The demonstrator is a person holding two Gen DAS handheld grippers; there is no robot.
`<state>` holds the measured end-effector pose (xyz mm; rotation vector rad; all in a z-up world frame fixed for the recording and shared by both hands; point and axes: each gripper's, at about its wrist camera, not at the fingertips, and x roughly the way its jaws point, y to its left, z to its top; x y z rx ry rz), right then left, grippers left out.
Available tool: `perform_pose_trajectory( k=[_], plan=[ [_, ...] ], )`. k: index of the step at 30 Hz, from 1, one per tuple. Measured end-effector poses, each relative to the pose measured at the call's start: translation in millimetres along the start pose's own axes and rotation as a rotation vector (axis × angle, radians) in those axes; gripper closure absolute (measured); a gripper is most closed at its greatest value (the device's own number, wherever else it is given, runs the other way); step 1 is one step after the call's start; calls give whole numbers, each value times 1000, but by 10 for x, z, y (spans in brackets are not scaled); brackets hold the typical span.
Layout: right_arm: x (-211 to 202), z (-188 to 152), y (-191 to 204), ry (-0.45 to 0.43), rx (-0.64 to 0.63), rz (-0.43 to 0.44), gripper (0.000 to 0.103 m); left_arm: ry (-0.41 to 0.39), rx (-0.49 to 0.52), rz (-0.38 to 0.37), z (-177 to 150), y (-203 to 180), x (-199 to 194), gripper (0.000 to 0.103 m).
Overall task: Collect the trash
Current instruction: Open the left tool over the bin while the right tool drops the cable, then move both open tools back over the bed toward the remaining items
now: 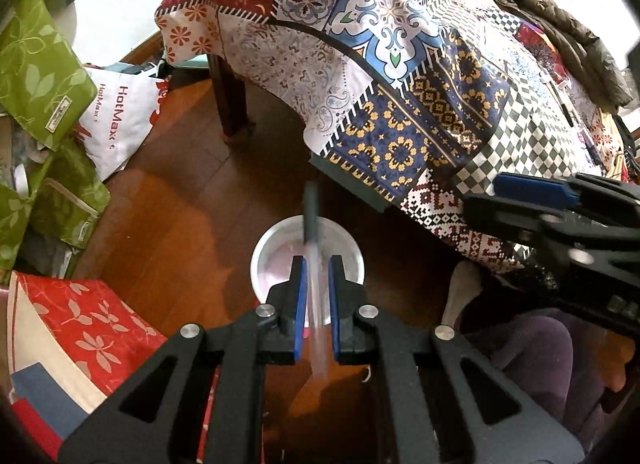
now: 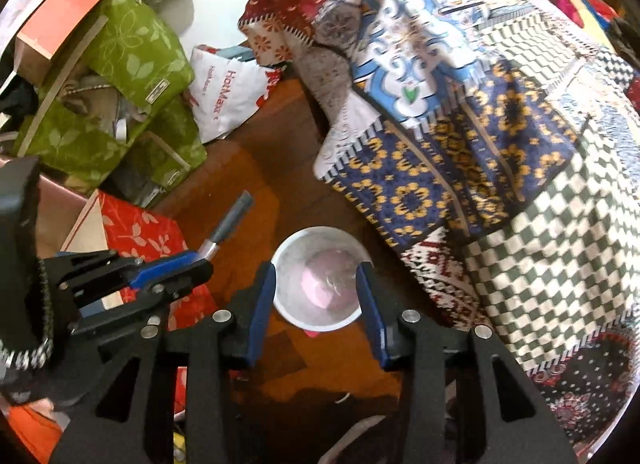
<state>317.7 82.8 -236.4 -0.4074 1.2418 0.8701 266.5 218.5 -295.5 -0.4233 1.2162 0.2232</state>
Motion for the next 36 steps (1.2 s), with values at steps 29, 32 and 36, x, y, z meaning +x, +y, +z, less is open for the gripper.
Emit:
perform_pose_trajectory(
  k=[29,32,36],
  plan=[
    [-1873,-667,-356,-429,3,-113,65,-370,122,25,-159,-1046,-1626,71],
    [-2131,-784,-459,-494,19,-135,64,-434,159,33,-199,-1309,-1854,62],
    [-2488,-965,-672,-597,55,-183,45,-492,183,6,-232,-1601,-2059,37]
  ],
)
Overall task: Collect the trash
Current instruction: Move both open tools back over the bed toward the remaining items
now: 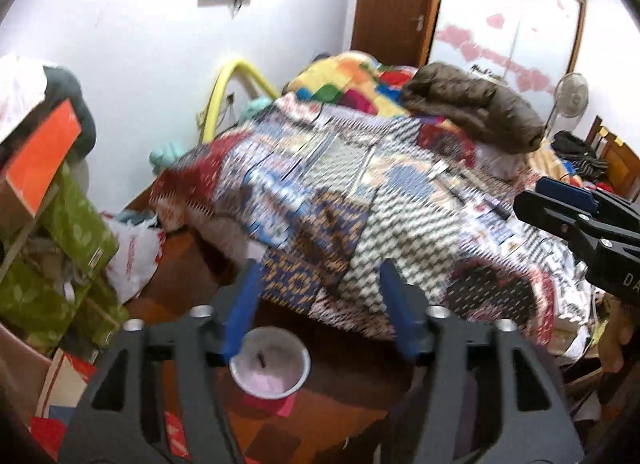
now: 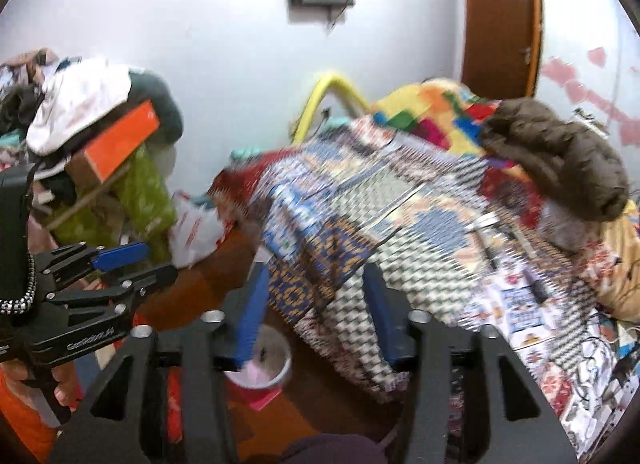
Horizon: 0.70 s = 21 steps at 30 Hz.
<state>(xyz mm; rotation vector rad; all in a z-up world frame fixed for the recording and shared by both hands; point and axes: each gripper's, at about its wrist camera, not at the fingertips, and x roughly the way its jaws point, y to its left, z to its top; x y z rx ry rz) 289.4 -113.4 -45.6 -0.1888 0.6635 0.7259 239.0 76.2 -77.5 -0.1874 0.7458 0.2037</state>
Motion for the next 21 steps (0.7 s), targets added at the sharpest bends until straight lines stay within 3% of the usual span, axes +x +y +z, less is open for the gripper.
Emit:
perform_pose_trajectory(
  k=[1,10,21],
  plan=[
    [-68,8,-69,-20,10,-12,42,-14,5,-10,39,-84,-33,37],
    [-454,-11,-783,-94,83,-162,41,-67,69,-98,376,-730,-6,36],
    [-441,-195,-1807,-35,189,-321,41,-19,159,-168,700,-1541,673,36]
  ],
)
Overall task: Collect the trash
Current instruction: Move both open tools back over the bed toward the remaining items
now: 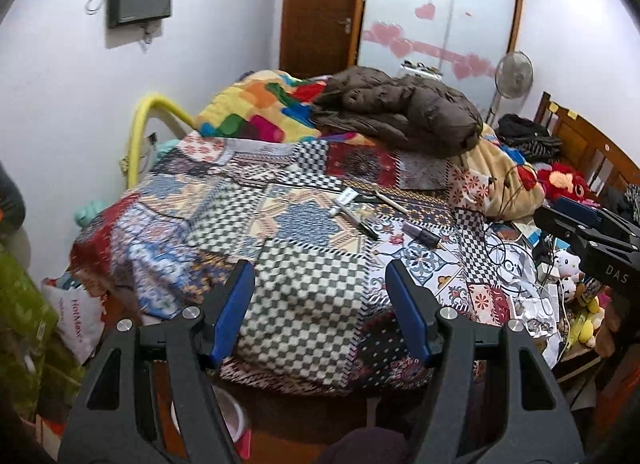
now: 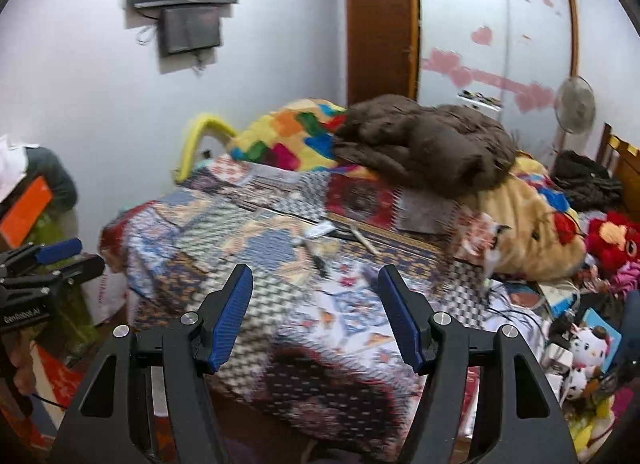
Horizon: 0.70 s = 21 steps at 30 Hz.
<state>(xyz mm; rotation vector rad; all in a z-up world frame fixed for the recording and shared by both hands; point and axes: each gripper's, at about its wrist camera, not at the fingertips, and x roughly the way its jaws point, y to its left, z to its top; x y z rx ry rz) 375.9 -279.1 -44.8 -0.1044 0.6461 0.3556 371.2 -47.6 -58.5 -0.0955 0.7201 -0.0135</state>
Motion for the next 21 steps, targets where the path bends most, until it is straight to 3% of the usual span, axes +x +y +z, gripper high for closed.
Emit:
perform_pose_trajectory(
  k=[9,21],
  plan=[
    [520,-105,-531,98,12,-72,41,92,33,-32,166,-336,952,36],
    [1536,-246,-827,225,34,-48,41,215,22,-31,219,-520,2272,36]
  ],
)
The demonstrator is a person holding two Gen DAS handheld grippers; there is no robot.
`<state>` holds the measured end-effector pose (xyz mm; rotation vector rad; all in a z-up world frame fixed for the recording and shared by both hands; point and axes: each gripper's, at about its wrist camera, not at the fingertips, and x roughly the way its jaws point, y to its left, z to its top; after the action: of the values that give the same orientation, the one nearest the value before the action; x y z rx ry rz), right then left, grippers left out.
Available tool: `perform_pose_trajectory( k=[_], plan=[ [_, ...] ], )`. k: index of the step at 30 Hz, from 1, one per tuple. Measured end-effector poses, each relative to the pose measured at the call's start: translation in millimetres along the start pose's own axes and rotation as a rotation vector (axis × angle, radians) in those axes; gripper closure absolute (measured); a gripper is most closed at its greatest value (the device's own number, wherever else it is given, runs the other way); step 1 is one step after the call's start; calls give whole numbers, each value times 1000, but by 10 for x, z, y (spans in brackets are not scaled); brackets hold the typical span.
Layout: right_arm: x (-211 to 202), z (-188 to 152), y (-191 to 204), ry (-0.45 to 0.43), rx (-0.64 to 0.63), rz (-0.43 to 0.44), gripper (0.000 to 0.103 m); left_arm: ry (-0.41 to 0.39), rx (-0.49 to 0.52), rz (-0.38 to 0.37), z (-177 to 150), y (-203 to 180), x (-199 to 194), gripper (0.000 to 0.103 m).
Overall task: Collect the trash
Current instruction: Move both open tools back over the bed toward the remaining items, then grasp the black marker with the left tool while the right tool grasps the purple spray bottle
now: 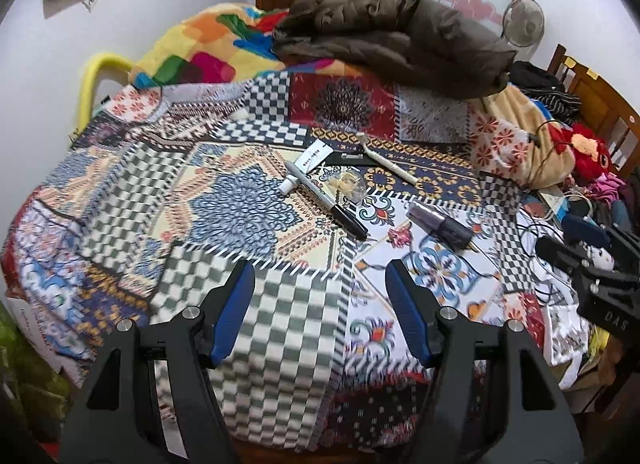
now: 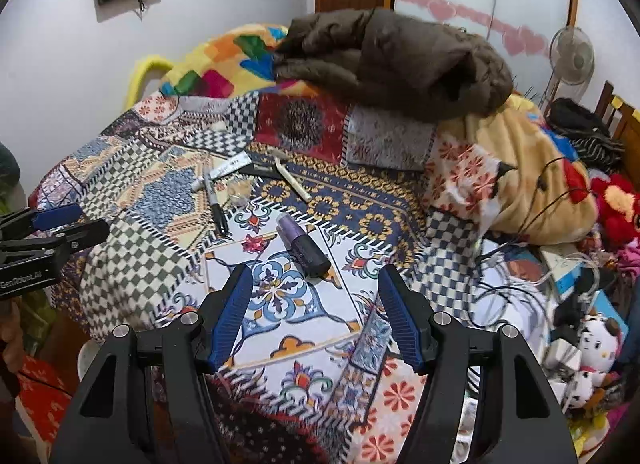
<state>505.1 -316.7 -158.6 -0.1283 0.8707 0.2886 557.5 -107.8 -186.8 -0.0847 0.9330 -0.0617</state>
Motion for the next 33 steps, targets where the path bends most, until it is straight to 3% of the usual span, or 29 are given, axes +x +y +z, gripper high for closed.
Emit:
perform_pose_trajectory(
  k=[8,16,19,24,27,29,31,33],
  plan=[
    [595,86,-154,54,40,62,41,65,-47,-19,222,-31,865,37],
    [1069,107,-168,88,48,111,42,98,-76,-44,329,-82,1346,48],
    [1181,87,-162,100,67,131,47,99,-84,-22,335,-96,1451,53],
    [1276,69,-99,100,41,112,56,52,-58,77,353,-158,1526,61],
    [1283,67,-76,90,27,100,68,33,-40,116,353,-194,1543,76],
    [1277,61,-48,93,14,104,78,34,-43,107,352,-196,1540,84],
    [1277,50,-14,96,8,101,78,40,-39,97,349,-195,1536,92],
    [1251,37,10,99,7,115,78,53,-44,66,333,-184,1511,92]
  ],
)
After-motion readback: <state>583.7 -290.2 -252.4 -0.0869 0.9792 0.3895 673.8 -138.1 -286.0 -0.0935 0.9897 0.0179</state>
